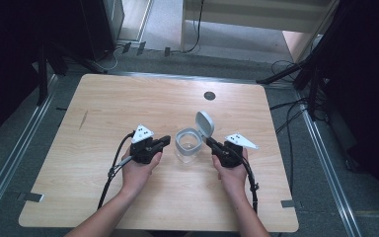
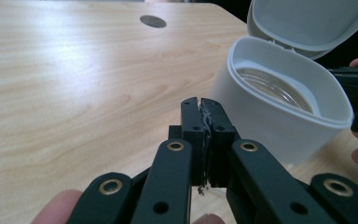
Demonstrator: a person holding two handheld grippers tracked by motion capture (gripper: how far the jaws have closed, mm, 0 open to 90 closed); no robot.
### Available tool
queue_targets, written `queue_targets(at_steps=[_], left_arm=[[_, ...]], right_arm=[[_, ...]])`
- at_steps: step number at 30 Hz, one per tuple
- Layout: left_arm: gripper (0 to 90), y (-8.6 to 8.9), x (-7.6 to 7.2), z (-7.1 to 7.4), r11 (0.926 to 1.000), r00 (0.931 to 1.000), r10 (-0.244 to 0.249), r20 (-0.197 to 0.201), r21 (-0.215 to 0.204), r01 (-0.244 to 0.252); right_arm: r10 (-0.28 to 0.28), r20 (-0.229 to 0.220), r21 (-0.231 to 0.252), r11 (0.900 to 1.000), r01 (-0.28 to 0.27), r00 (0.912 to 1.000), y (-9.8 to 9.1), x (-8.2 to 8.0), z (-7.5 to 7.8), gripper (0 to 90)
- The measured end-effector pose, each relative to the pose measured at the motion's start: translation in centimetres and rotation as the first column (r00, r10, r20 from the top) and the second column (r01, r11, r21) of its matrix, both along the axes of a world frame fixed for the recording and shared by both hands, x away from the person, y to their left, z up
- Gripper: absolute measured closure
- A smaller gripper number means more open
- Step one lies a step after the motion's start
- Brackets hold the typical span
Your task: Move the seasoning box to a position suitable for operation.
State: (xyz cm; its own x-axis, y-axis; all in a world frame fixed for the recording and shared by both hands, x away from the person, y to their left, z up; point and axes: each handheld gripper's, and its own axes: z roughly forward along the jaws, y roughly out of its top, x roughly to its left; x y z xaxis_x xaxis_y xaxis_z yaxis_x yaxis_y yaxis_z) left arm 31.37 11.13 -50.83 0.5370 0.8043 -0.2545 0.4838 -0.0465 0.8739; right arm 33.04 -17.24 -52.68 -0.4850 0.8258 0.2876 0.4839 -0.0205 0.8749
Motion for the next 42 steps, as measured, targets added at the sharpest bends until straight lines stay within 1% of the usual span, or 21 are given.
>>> queue_targets(at_steps=[1, 2, 4, 6, 7, 8, 11, 14, 17, 21, 24, 28, 31, 34, 35, 37, 38, 39, 40, 41, 42], left_arm=[[89.8, -0.1, 0.3, 0.1, 1.0000, 1.0000, 0.004, 0.002, 0.001, -0.004], [90.0, -0.2, 0.9, 0.2, 1.0000, 1.0000, 0.003, 0.002, -0.004, -0.003], [90.0, -0.3, 1.2, 0.2, 1.0000, 1.0000, -0.002, 0.003, -0.001, 0.002], [90.0, -0.5, 1.8, 0.2, 0.9999, 0.9999, -0.012, 0.002, -0.004, 0.012], [90.0, -0.9, 2.4, 0.1, 0.9995, 0.9996, -0.027, -0.002, -0.019, 0.027], [90.0, -0.9, 2.4, 0.1, 0.9995, 0.9996, -0.027, -0.002, -0.019, 0.027], [90.0, -1.4, 2.7, 0.1, 0.9989, 0.9989, -0.046, -0.004, -0.009, 0.046], [90.0, -1.6, 2.6, 0.1, 0.9977, 0.9977, -0.067, -0.008, -0.008, 0.067], [90.0, -1.5, 2.2, 0.0, 0.9975, 0.9974, -0.071, -0.012, -0.009, 0.071], [90.0, -1.7, 0.7, 0.0, 0.9956, 0.9957, -0.092, 0.005, 0.016, 0.092], [90.0, -1.8, -0.3, -0.1, 0.9948, 0.9949, -0.101, 0.003, 0.014, 0.101], [90.0, -1.9, -1.7, -0.2, 0.9974, 0.9975, -0.071, 0.001, 0.015, 0.071], [90.0, -2.0, -2.4, -0.3, 0.9989, 0.9989, -0.046, 0.000, 0.008, 0.046], [90.0, -1.9, -2.6, -0.5, 0.9986, 0.9987, -0.051, 0.000, 0.009, 0.051], [87.8, -1.7, -2.6, -0.6, 0.9991, 0.9991, -0.041, 0.009, 0.009, 0.041], [71.4, -1.3, -2.7, -0.7, 0.9994, 0.9991, -0.033, 0.025, -0.005, 0.033], [64.7, -0.2, -3.0, -0.8, 0.9999, 0.9984, -0.001, 0.057, -0.011, 0.001], [56.0, -0.2, -3.0, -0.8, 0.9999, 0.9984, -0.001, 0.057, -0.011, 0.001], [56.0, 0.7, -3.3, -0.9, 0.9991, 0.9963, 0.039, 0.077, 0.012, -0.040], [42.3, 1.3, -3.4, -1.1, 0.9980, 0.9951, 0.054, 0.083, 0.028, -0.057], [42.3, 2.3, -3.6, -1.3, 0.9964, 0.9934, 0.072, 0.089, 0.038, -0.076]], right_arm=[[-0.020, -0.001, 0.003, 0.9998, 0.020, 0.9998, -0.1, -0.2, 0.0, 89.9], [-0.044, 0.023, 0.001, 0.9990, 0.044, 0.9988, -0.1, -1.1, 0.2, 89.9], [-0.045, 0.034, -0.009, 0.9989, 0.045, 0.9984, 0.2, -1.8, 0.4, 89.9], [-0.067, 0.054, -0.050, 0.9963, 0.070, 0.9963, 1.0, -3.3, 0.7, 87.7], [-0.114, 0.034, -0.063, 0.9913, 0.116, 0.9929, 1.5, -4.1, 0.9, 86.9], [-0.114, 0.034, -0.063, 0.9913, 0.116, 0.9929, 1.5, -4.1, 0.9, 86.9], [-0.140, -0.012, -0.049, 0.9891, 0.139, 0.9901, 2.8, -5.1, 1.1, 89.1], [-0.137, -0.015, -0.062, 0.9888, 0.136, 0.9905, 3.4, -5.1, 1.0, 90.0], [-0.163, -0.019, -0.050, 0.9855, 0.162, 0.9864, 3.5, -4.8, 0.9, 90.0], [-0.162, -0.006, -0.060, 0.9850, 0.162, 0.9867, 3.3, -4.5, 0.9, 90.0], [-0.152, 0.001, -0.058, 0.9867, 0.152, 0.9884, 3.1, -4.2, 0.8, 90.0], [-0.134, 0.028, -0.088, 0.9867, 0.136, 0.9905, 3.2, -3.7, 0.8, 90.0], [-0.113, 0.026, -0.079, 0.9903, 0.115, 0.9933, 3.2, -3.5, 0.9, 90.0], [-0.089, 0.029, -0.076, 0.9929, 0.091, 0.9956, 3.0, -3.3, 0.9, 90.0], [-0.079, 0.034, -0.072, 0.9941, 0.082, 0.9963, 2.8, -3.2, 0.9, 90.0], [-0.073, 0.046, -0.069, 0.9947, 0.076, 0.9963, 2.5, -3.1, 1.0, 90.0], [-0.068, 0.051, -0.068, 0.9951, 0.072, 0.9963, 2.3, -3.1, 1.0, 90.0], [-0.068, 0.051, -0.068, 0.9951, 0.072, 0.9963, 2.3, -3.1, 1.0, 90.0], [-0.065, 0.057, -0.069, 0.9953, 0.068, 0.9963, 2.1, -3.2, 1.1, 90.0], [-0.059, 0.058, -0.067, 0.9958, 0.063, 0.9965, 1.8, -3.1, 1.2, 90.0], [-0.054, 0.055, -0.068, 0.9960, 0.058, 0.9970, 1.6, -3.1, 1.2, 90.0]])
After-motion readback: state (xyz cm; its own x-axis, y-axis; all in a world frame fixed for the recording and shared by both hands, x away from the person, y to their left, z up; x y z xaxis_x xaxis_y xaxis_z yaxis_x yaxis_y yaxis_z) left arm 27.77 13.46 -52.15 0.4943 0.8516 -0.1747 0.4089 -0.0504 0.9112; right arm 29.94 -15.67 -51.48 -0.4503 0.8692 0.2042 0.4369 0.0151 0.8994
